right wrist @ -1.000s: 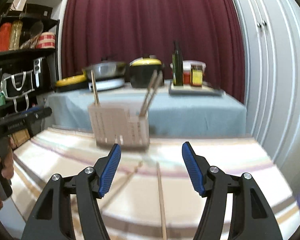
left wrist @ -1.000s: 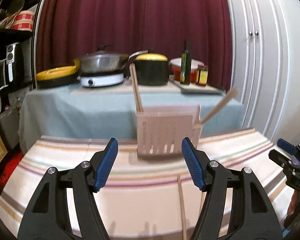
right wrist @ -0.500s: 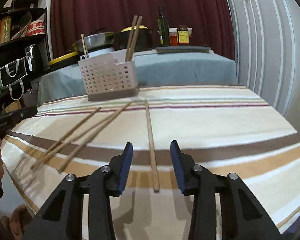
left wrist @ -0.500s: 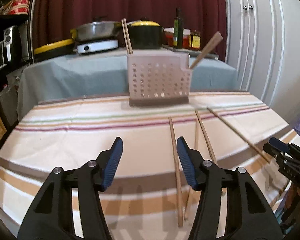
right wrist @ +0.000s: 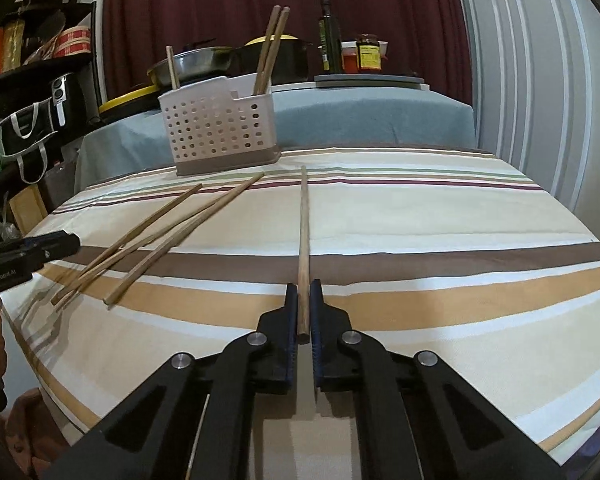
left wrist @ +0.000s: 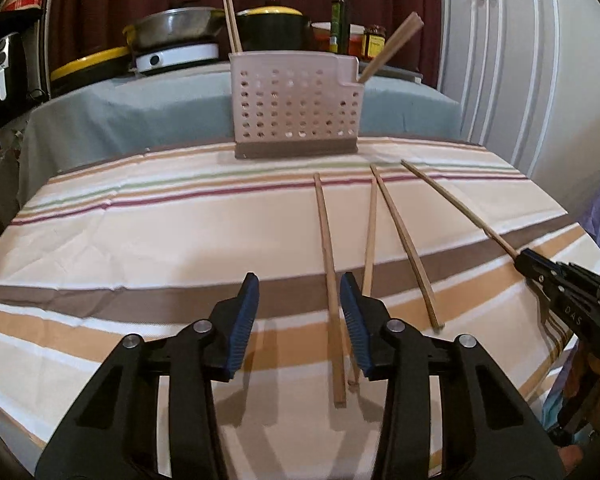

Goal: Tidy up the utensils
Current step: 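Close the left gripper on a chopstick while the right gripper grasps one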

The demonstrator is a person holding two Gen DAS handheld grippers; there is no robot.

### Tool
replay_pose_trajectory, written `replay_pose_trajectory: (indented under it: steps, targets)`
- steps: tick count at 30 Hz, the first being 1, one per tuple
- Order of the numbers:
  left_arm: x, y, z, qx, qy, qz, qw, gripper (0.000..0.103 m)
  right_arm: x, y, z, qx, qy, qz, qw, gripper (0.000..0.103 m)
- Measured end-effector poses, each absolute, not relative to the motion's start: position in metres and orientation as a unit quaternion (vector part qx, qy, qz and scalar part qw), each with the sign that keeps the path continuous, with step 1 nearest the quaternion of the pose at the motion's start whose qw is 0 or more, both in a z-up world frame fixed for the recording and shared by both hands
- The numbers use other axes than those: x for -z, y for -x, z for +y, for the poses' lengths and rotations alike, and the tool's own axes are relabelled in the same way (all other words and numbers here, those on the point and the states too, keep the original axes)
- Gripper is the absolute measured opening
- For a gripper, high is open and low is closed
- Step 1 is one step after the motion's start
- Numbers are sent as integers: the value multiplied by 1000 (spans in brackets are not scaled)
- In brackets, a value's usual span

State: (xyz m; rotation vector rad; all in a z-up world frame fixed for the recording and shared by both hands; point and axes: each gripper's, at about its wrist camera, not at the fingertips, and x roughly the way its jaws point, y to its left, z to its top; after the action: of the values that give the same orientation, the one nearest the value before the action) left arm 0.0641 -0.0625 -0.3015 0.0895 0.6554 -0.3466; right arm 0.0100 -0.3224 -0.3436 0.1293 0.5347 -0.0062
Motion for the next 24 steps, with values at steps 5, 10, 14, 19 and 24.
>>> replay_pose_trajectory:
  steps: [5,10,14,19,24]
  targets:
    - [311,-63,-68,176,-47,333,925,37,343,-11,-319,-3,-60,266,962,7]
    - [321,-61,-69,173,-52,342,922,32,344,-10,-319,-5,-62,266,962,7]
    - [322,-55,-67,166,-59,331,927,27,344,-10,-317,-7,-61,265,962,7]
    - [323,-49,-64,156,-52,323,932,22,344,-10,-312,-13,-60,263,963,7]
    - [324,-47,-60,149,-46,317,935,12,344,-11,-308,-19,-60,262,963,7]
